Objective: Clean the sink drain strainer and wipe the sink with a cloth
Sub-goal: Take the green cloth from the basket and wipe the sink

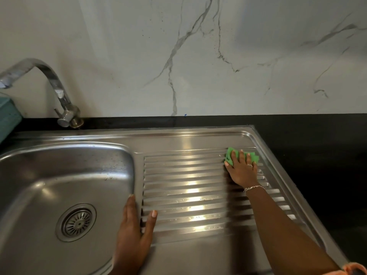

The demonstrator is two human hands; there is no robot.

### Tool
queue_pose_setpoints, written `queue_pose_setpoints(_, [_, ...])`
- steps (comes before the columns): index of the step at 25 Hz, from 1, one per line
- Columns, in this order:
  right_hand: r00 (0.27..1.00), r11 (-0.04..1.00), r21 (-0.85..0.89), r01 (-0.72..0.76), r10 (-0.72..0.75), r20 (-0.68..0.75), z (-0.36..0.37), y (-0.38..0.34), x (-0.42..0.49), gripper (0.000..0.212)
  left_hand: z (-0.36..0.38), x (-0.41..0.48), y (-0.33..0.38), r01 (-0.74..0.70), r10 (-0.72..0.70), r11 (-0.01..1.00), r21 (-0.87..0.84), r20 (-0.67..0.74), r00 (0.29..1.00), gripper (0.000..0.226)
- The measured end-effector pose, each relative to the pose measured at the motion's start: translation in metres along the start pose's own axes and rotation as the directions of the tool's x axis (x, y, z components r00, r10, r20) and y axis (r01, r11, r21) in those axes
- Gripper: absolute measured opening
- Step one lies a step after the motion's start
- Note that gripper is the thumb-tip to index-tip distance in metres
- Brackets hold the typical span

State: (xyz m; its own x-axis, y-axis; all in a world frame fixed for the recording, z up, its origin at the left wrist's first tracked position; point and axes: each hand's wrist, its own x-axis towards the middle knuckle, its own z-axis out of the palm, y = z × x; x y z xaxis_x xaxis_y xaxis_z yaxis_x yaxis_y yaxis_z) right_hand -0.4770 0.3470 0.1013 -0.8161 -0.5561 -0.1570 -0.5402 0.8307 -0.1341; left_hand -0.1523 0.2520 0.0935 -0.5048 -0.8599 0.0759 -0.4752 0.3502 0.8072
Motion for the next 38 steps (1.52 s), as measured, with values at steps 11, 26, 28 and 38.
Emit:
queue_pose_setpoints(11, [0.929,0.929,-0.018,0.371,-0.371,0.009,0.029,-0.141,-0.049,0.062,0.003,0.001,-0.005,0.022,-0.022,1.0,-0.01,-0.032,0.999,0.07])
queue_pose_setpoints(26, [0.753,0.75,-0.076,0.657,-0.648,0.114,0.041,-0.223,-0.052,0.061,0.002,0.002,-0.005,-0.015,0.014,0.998,0.054,0.023,1.0,0.076])
queue_pose_setpoints(28, [0.76,0.757,-0.073,0.649,-0.642,0.097,0.043,-0.227,-0.049,0.061,0.003,0.002,-0.004,0.018,-0.019,0.999,0.05,0.021,1.0,0.071])
queue_pose_setpoints(38, [0.745,0.752,0.003,0.659,-0.654,0.131,0.038,-0.229,-0.027,0.052,0.024,0.071,0.014,0.066,-0.065,0.989,0.129,-0.005,0.998,0.065])
